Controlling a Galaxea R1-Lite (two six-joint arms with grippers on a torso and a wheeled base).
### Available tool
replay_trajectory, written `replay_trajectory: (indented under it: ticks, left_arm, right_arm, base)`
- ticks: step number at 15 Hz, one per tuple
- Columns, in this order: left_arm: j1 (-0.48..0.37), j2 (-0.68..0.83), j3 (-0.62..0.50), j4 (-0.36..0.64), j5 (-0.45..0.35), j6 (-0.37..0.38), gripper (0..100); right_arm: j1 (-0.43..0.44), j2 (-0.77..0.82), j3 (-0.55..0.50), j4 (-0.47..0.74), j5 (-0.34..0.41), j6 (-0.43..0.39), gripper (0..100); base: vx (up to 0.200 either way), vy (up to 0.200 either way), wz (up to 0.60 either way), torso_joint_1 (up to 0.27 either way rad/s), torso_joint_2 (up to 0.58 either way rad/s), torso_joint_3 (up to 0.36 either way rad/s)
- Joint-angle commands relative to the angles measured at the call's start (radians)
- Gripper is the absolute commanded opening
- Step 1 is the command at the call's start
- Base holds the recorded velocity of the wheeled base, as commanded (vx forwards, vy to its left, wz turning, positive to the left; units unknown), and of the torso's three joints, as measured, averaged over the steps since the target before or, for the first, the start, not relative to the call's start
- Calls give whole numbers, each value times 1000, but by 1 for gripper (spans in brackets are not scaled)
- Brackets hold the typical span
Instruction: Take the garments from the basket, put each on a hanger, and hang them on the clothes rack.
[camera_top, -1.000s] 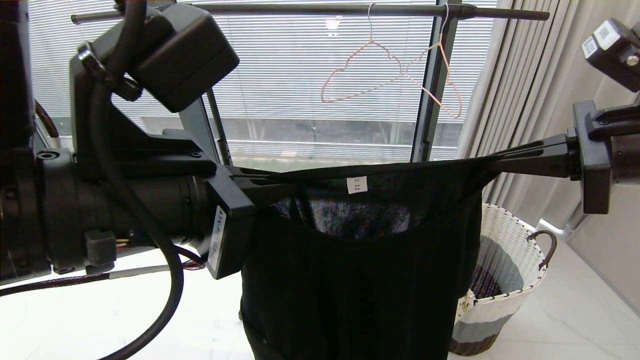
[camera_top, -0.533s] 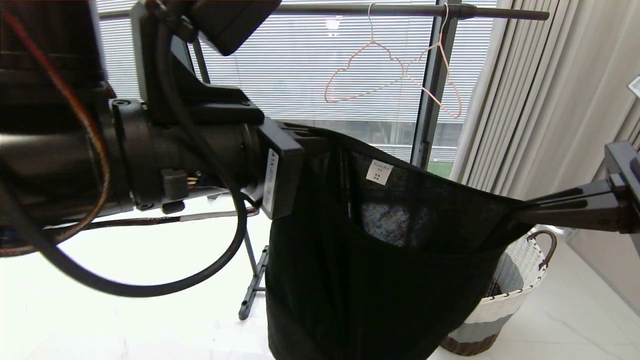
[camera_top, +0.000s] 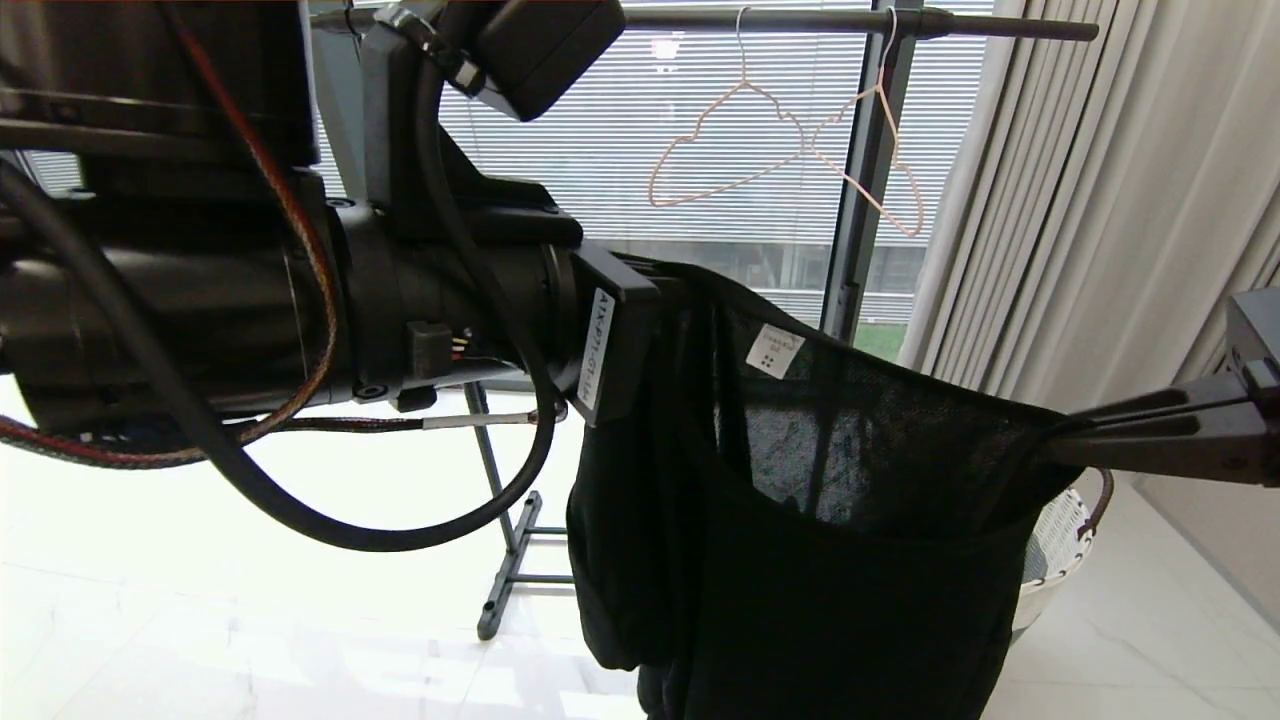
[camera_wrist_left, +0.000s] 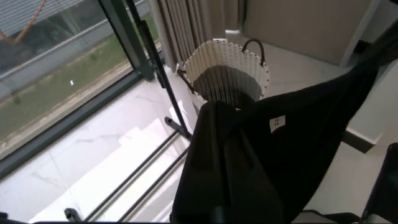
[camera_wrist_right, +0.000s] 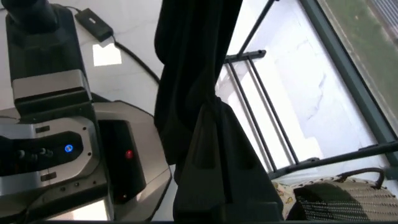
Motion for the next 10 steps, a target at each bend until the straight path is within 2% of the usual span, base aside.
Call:
replay_trajectory:
  ticks: [1,4,7,10]
  left_arm:
    - [-49,-58,53,18,45,-74,0]
    - [-189,-76,154,20,229,-220,0]
    - [-233,-73,205,47,247,-226,0]
    - [-244,-70,202,74,246,-226,0]
  right_arm:
    - [-43,75,-76,-16,4,1,0]
    - [-64,178,-227,-19,5,1,0]
    - [-81,225,-319,-18,5,1,0]
    - [-81,227,-323,-16,5,1,0]
  base:
    - [0,0,0,0,0,0]
    - [0,0,0,0,0,0]
    - [0,0,0,0,0,0]
    - [0,0,0,0,0,0]
